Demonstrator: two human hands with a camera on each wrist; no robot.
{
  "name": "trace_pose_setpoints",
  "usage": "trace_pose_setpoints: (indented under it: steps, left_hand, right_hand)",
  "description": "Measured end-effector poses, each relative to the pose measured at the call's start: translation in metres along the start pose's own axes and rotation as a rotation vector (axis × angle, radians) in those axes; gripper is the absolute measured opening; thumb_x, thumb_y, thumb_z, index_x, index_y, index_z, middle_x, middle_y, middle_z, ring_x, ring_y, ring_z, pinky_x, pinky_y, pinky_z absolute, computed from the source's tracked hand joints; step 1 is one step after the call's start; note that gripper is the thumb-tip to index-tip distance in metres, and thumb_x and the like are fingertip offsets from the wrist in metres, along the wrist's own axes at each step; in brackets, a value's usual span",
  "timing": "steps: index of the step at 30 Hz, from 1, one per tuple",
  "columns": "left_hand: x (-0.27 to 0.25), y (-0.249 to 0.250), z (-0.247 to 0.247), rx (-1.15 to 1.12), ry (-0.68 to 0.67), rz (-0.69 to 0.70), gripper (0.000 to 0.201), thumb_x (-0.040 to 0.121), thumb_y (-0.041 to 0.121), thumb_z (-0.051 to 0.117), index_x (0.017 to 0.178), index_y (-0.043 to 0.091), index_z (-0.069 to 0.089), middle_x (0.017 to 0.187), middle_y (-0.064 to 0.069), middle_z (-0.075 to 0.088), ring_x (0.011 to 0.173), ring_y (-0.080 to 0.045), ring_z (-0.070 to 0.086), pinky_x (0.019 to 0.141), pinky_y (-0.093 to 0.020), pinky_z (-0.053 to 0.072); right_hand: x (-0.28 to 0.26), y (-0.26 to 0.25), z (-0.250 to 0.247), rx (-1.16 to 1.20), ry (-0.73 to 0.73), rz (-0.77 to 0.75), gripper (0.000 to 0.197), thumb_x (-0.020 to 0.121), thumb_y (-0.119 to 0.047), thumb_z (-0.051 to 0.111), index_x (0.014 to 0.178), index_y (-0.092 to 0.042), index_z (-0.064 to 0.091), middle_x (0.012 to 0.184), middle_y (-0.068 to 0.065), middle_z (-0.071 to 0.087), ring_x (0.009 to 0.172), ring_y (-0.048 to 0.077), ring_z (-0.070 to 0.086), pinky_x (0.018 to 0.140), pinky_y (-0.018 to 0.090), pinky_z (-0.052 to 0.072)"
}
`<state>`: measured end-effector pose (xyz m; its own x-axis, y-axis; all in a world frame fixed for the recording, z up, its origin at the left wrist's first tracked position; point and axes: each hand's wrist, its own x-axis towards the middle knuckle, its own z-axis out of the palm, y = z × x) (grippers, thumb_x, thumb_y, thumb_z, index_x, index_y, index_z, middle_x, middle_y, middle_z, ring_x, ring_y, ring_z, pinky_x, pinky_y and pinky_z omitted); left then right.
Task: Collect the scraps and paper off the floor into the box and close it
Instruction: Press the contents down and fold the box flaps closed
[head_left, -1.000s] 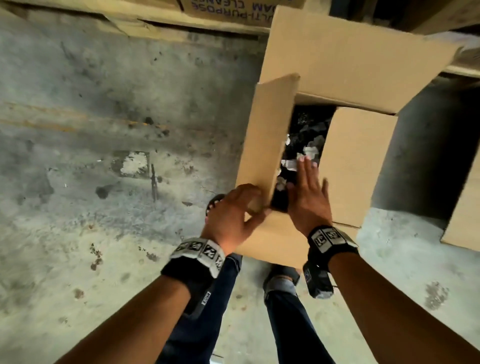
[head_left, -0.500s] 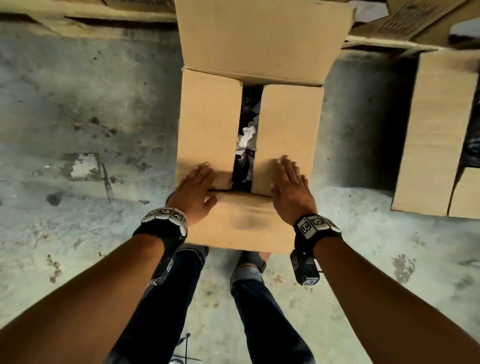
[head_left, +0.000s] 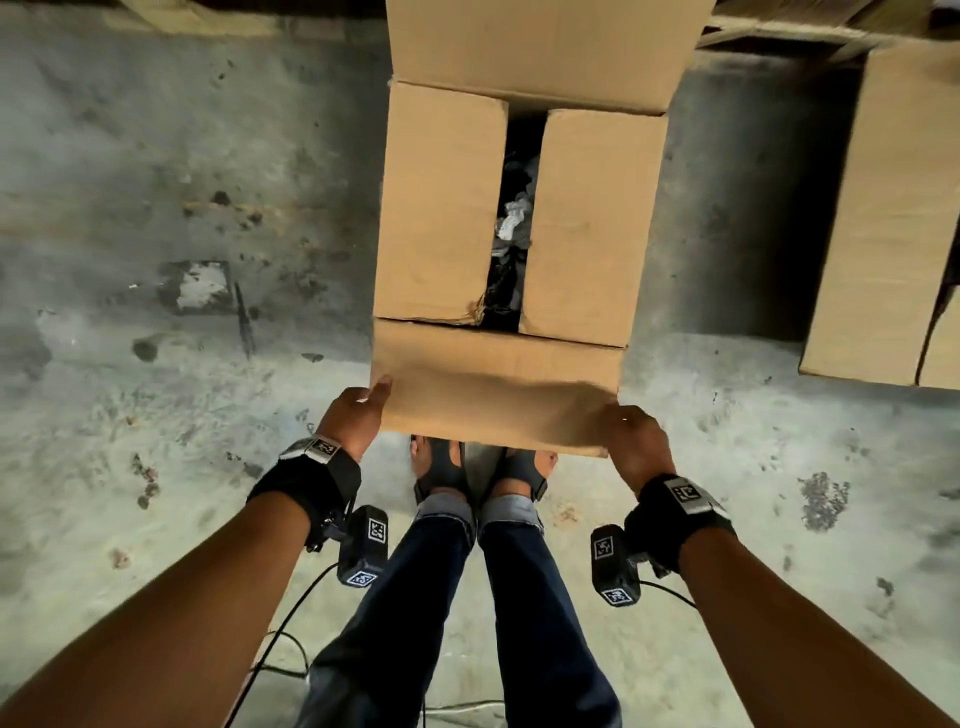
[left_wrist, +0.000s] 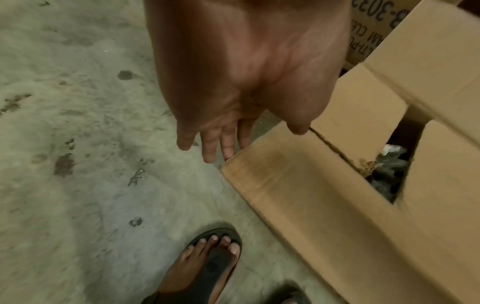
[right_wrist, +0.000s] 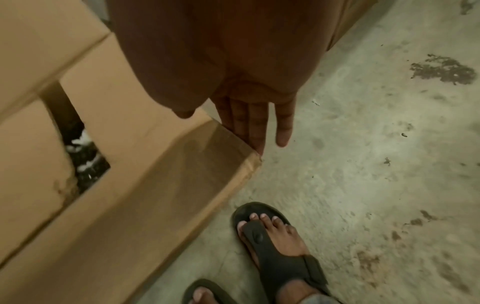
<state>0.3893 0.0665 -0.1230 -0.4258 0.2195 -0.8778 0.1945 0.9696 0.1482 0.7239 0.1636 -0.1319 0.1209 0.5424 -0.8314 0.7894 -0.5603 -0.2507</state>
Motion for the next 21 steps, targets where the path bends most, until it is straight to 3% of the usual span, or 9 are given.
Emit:
trace_pose_setpoints:
  steps: [3, 5, 7, 9, 11, 13, 16, 18, 21]
  left_hand:
    - [-0.012, 0.000, -0.021, -0.141, 0.156, 0.030, 0.061, 0.102, 0.053, 0.029, 0.118, 0.006, 0.065, 0.121, -0.017, 0.066, 0.096, -0.029, 0.060, 0.083, -0.034, 0.043]
    - [-0.021, 0.009, -0.032, -0.595, 0.136, 0.065, 0.067, 0.100, 0.059, 0.024, 0.114, 0.010, 0.067, 0.116, -0.016, 0.069, 0.097, -0.028, 0.063, 0.086, -0.038, 0.047]
    - [-0.026, 0.023, -0.035, -0.866, 0.100, 0.139, 0.070, 0.092, 0.070, 0.023, 0.105, 0.017, 0.067, 0.110, -0.011, 0.070, 0.107, -0.028, 0.063, 0.095, -0.040, 0.045]
    - [-0.025, 0.044, -0.028, -0.636, 0.106, 0.338, 0.062, 0.089, 0.066, 0.027, 0.120, 0.028, 0.065, 0.132, -0.005, 0.062, 0.125, -0.022, 0.054, 0.106, -0.039, 0.039]
    - [-0.011, 0.061, -0.015, -0.135, 0.148, 0.546, 0.052, 0.101, 0.050, 0.029, 0.146, 0.027, 0.044, 0.156, -0.001, 0.038, 0.144, -0.017, 0.034, 0.120, -0.036, 0.025]
    - [0.005, 0.081, -0.004, 0.164, 0.081, 0.655, 0.056, 0.105, 0.041, 0.030, 0.156, 0.022, 0.020, 0.164, -0.001, 0.015, 0.152, -0.018, 0.013, 0.125, -0.035, 0.011]
    - [0.039, 0.096, 0.010, 0.420, -0.051, 0.668, 0.065, 0.102, 0.050, 0.024, 0.157, 0.022, 0.004, 0.166, 0.000, -0.006, 0.153, -0.023, -0.006, 0.125, -0.042, 0.001]
    - [0.053, 0.098, 0.015, 0.577, -0.052, 0.631, 0.071, 0.098, 0.058, 0.018, 0.157, 0.021, 0.000, 0.165, -0.001, -0.009, 0.152, -0.027, -0.008, 0.124, -0.051, 0.007]
    - [0.052, 0.100, 0.015, 0.673, -0.060, 0.588, 0.067, 0.102, 0.050, 0.027, 0.157, 0.020, 0.005, 0.165, 0.000, -0.009, 0.152, -0.029, -0.005, 0.122, -0.052, 0.016]
  right_hand:
    - [-0.021, -0.007, -0.018, 0.348, 0.083, -0.005, 0.081, 0.092, -0.078, 0.024, 0.100, -0.013, 0.072, 0.105, 0.014, 0.074, 0.096, 0.034, 0.069, 0.087, 0.047, 0.055]
    - [-0.029, -0.018, -0.032, 0.652, 0.015, 0.014, 0.085, 0.088, -0.084, 0.018, 0.105, -0.019, 0.070, 0.104, 0.011, 0.076, 0.094, 0.034, 0.072, 0.085, 0.047, 0.057]
    - [-0.031, -0.029, -0.040, 0.759, -0.028, -0.070, 0.090, 0.082, -0.087, 0.020, 0.122, -0.020, 0.065, 0.120, 0.006, 0.073, 0.106, 0.029, 0.070, 0.087, 0.045, 0.055]
    - [-0.027, -0.038, -0.041, 0.632, -0.019, -0.221, 0.084, 0.087, -0.084, 0.026, 0.140, -0.027, 0.057, 0.141, -0.005, 0.060, 0.124, 0.018, 0.061, 0.097, 0.042, 0.051]
    - [-0.012, -0.046, -0.037, 0.350, 0.032, -0.380, 0.061, 0.098, -0.067, 0.034, 0.149, -0.036, 0.046, 0.152, -0.011, 0.047, 0.136, 0.013, 0.048, 0.109, 0.037, 0.042]
    - [0.012, -0.056, -0.032, -0.007, 0.027, -0.479, 0.054, 0.105, -0.050, 0.037, 0.156, -0.036, 0.030, 0.163, -0.011, 0.030, 0.141, 0.017, 0.042, 0.111, 0.031, 0.036]
    - [0.042, -0.068, -0.022, -0.274, -0.062, -0.480, 0.061, 0.106, -0.039, 0.038, 0.160, -0.038, 0.010, 0.169, -0.013, 0.004, 0.148, 0.024, 0.034, 0.116, 0.042, 0.036]
    - [0.051, -0.072, -0.014, -0.367, -0.084, -0.417, 0.063, 0.106, -0.038, 0.037, 0.161, -0.036, 0.006, 0.169, -0.011, -0.003, 0.152, 0.025, 0.024, 0.121, 0.049, 0.025]
    - [0.046, -0.080, -0.012, -0.495, -0.079, -0.361, 0.063, 0.106, -0.038, 0.034, 0.161, -0.030, 0.004, 0.169, -0.010, -0.007, 0.154, 0.023, 0.016, 0.124, 0.050, 0.016]
